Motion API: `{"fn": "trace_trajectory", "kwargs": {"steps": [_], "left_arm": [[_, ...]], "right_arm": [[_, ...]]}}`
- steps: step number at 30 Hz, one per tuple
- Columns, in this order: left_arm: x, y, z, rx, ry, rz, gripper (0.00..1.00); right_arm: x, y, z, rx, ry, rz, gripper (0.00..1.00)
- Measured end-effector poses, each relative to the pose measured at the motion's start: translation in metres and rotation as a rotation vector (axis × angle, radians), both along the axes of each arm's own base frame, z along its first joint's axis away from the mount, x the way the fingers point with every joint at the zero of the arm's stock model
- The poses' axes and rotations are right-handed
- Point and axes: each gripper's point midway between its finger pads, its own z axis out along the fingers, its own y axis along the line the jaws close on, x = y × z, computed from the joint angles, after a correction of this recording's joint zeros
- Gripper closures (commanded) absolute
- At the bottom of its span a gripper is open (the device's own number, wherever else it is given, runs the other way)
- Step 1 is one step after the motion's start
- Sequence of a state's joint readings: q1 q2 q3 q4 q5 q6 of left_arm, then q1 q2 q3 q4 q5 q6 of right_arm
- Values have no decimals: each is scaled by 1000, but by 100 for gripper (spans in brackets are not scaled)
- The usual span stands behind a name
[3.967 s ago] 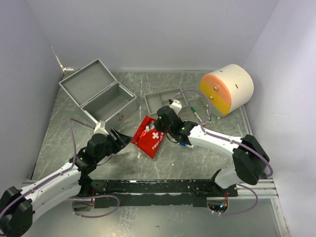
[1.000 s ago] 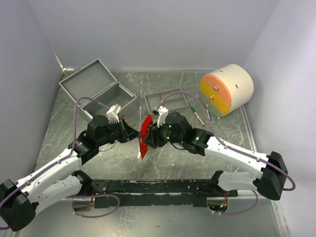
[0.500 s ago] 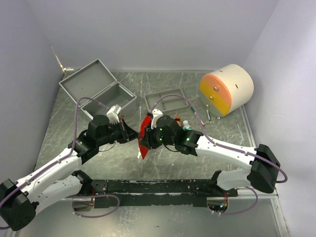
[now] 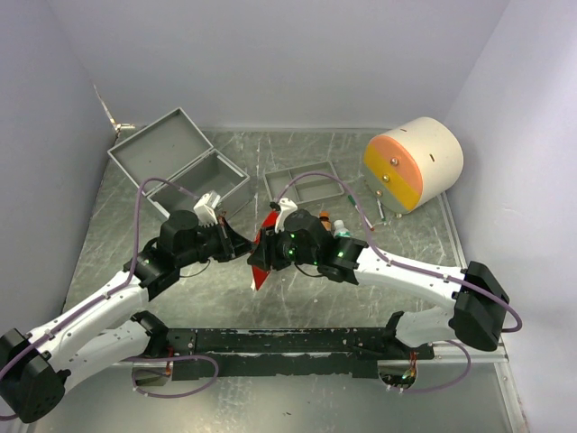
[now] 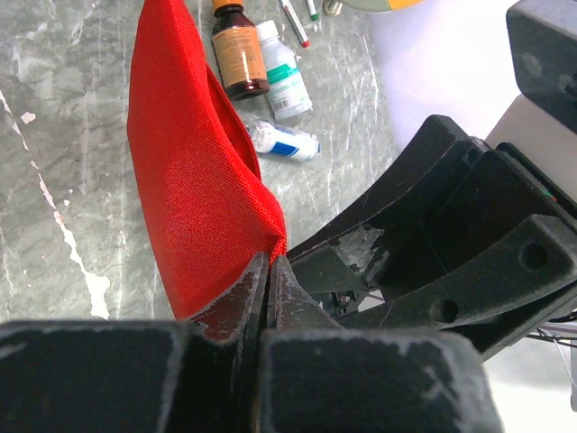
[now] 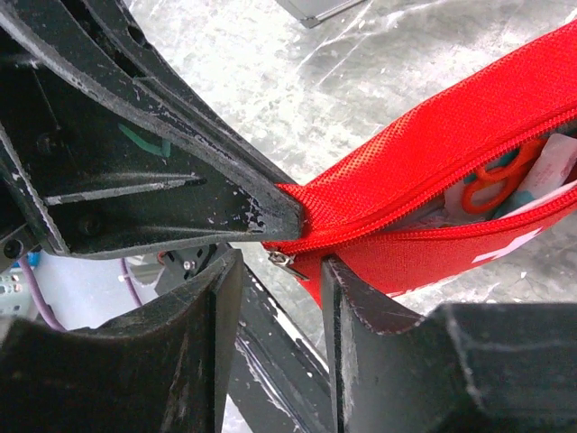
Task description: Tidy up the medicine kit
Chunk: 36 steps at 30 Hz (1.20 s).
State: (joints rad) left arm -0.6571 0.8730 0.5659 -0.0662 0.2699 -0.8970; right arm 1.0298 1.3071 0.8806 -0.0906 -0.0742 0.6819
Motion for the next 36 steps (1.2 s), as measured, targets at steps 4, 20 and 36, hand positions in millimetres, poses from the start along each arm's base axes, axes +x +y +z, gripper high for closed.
{"fn": "trace_trajectory", "kwargs": {"steps": [4,20,36], "left_arm": [[0,0,-1,3,2,0,93],[0,4,-5,78,-65,-38,93],[-8,-4,3,177,-192,-231,93]], "right_arm": [[2,1,0,11,20,-32,77],[0,-2,-4,-32,-13,-4,100],[-3,-11,4,-56,-4,142,100]]}}
